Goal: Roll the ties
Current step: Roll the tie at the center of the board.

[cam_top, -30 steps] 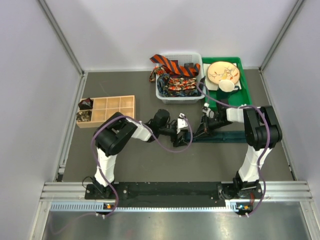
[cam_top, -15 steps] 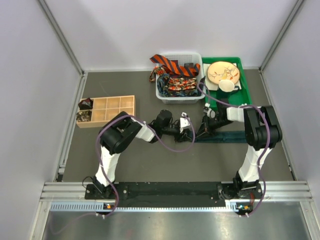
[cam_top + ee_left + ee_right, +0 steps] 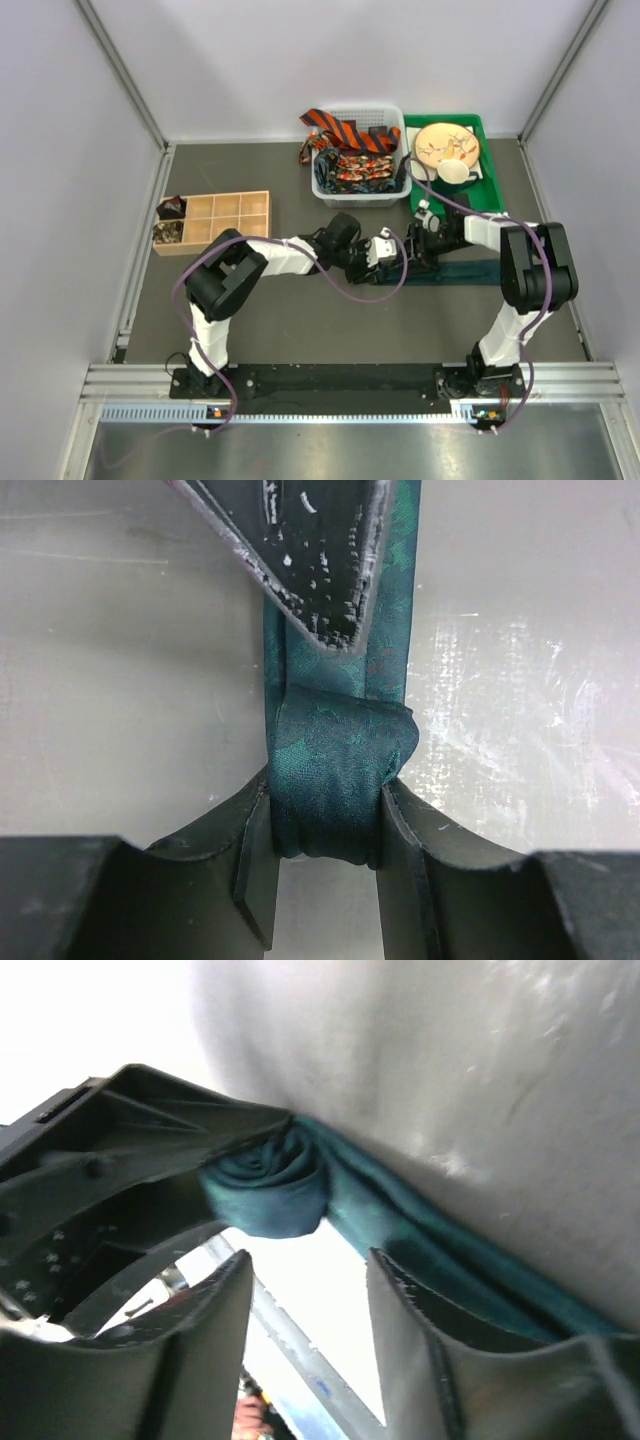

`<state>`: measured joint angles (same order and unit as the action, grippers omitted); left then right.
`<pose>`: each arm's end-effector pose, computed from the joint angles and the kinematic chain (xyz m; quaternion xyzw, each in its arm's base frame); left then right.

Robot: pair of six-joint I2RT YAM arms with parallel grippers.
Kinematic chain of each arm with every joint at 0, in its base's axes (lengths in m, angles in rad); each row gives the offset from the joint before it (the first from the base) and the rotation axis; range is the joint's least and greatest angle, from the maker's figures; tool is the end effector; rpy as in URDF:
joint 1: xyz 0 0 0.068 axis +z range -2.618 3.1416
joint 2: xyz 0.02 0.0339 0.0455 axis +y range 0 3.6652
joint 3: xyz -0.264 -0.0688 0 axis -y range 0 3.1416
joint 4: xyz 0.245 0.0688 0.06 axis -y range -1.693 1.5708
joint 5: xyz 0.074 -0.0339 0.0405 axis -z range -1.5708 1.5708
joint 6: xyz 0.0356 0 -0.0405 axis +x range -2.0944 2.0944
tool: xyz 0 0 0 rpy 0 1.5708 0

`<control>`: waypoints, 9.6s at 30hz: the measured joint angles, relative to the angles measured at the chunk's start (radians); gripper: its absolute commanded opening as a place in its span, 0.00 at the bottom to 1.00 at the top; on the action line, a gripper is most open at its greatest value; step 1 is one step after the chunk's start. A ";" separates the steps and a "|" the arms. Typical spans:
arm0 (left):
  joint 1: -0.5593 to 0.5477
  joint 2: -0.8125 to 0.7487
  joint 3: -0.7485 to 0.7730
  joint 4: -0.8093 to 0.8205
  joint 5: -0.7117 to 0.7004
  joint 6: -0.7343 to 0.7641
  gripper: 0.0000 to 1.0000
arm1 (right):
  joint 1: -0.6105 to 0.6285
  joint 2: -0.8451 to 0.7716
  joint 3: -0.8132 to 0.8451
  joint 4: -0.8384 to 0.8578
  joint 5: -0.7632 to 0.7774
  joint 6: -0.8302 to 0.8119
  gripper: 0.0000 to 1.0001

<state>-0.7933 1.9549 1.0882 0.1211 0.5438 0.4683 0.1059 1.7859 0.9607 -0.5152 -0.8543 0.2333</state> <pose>0.2675 -0.2980 0.1395 0.6074 0.6491 -0.3053 0.3414 0.3043 0.0593 0.1373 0.0100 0.9053 0.4233 0.0337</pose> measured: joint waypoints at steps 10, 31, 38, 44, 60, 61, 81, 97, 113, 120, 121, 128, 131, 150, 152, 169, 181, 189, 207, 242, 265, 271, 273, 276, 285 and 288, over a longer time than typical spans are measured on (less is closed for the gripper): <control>-0.056 0.034 0.162 -0.258 -0.148 0.024 0.23 | 0.056 0.009 -0.030 0.122 -0.059 0.113 0.43; 0.051 -0.002 -0.028 0.040 0.078 -0.008 0.97 | 0.045 0.123 0.026 0.050 -0.096 0.028 0.00; 0.100 0.058 -0.093 0.317 0.249 -0.103 0.86 | 0.032 0.127 0.037 0.014 -0.055 0.008 0.00; 0.071 0.142 -0.072 0.505 0.291 -0.202 0.76 | 0.028 0.127 0.044 -0.007 -0.017 0.006 0.00; 0.018 0.092 -0.060 0.350 0.162 -0.108 0.24 | 0.029 0.124 0.063 -0.027 0.011 -0.015 0.32; 0.017 0.074 -0.059 0.301 0.143 -0.087 0.25 | 0.026 0.119 0.063 -0.028 0.009 -0.018 0.34; -0.040 0.029 0.142 -0.253 -0.078 0.083 0.46 | 0.111 0.053 -0.010 0.163 -0.096 0.154 0.36; -0.016 -0.020 0.071 -0.202 -0.087 0.038 0.99 | 0.106 0.106 0.021 0.124 -0.109 0.077 0.00; 0.077 -0.296 -0.163 0.198 0.202 -0.235 0.99 | 0.068 0.106 0.044 0.032 -0.060 -0.014 0.00; 0.082 -0.084 -0.297 0.517 0.227 -0.287 0.99 | 0.055 0.112 0.056 -0.016 0.000 -0.040 0.00; 0.082 -0.061 -0.295 0.539 0.231 -0.287 0.98 | 0.055 0.112 0.056 -0.019 0.006 -0.042 0.00; 0.058 0.029 -0.219 0.639 0.220 -0.278 0.84 | 0.055 0.112 0.057 -0.028 0.025 -0.051 0.00; 0.042 0.055 -0.186 0.650 0.212 -0.269 0.81 | 0.055 0.112 0.060 -0.034 0.030 -0.056 0.00; -0.018 0.127 -0.050 0.440 0.134 -0.118 0.20 | 0.053 0.122 0.094 -0.085 0.079 -0.071 0.09; -0.026 0.106 -0.042 0.378 0.096 -0.089 0.18 | 0.053 0.122 0.095 -0.088 0.074 -0.076 0.23; -0.058 -0.011 0.079 -0.189 -0.113 0.060 0.24 | 0.021 -0.007 0.039 -0.018 -0.097 0.008 0.55; -0.070 0.006 0.137 -0.283 -0.148 0.062 0.27 | 0.120 0.007 -0.020 0.175 -0.112 0.174 0.46; -0.069 0.011 0.144 -0.293 -0.148 0.058 0.28 | 0.145 0.025 -0.045 0.225 -0.090 0.197 0.10; -0.022 -0.010 0.077 -0.196 -0.083 0.015 0.84 | 0.112 0.038 -0.029 0.149 -0.035 0.143 0.00; 0.013 0.105 -0.022 0.340 0.187 -0.160 0.42 | 0.080 0.042 -0.025 0.092 0.116 0.100 0.00; -0.011 0.031 0.127 -0.201 -0.035 0.021 0.28 | 0.034 -0.039 -0.049 0.120 -0.105 0.117 0.57; -0.017 0.034 0.143 -0.227 -0.048 0.032 0.31 | 0.093 0.006 -0.051 0.206 -0.096 0.165 0.36; -0.019 0.034 0.143 -0.228 -0.051 0.033 0.32 | 0.094 0.027 -0.051 0.218 -0.092 0.174 0.16; -0.023 0.034 0.144 -0.232 -0.060 0.040 0.42 | 0.089 0.046 -0.048 0.217 -0.115 0.185 0.00; 0.017 0.021 0.082 -0.130 -0.001 0.001 0.78 | 0.081 0.048 -0.034 0.160 -0.091 0.123 0.00; 0.056 -0.012 -0.008 -0.024 0.068 -0.022 0.81 | 0.068 0.048 -0.025 0.126 -0.069 0.102 0.00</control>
<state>-0.7368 1.9427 1.0798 0.0971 0.6113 0.4465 0.1741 1.8339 0.9360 -0.3893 -0.9230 0.3355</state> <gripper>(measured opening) 0.789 0.038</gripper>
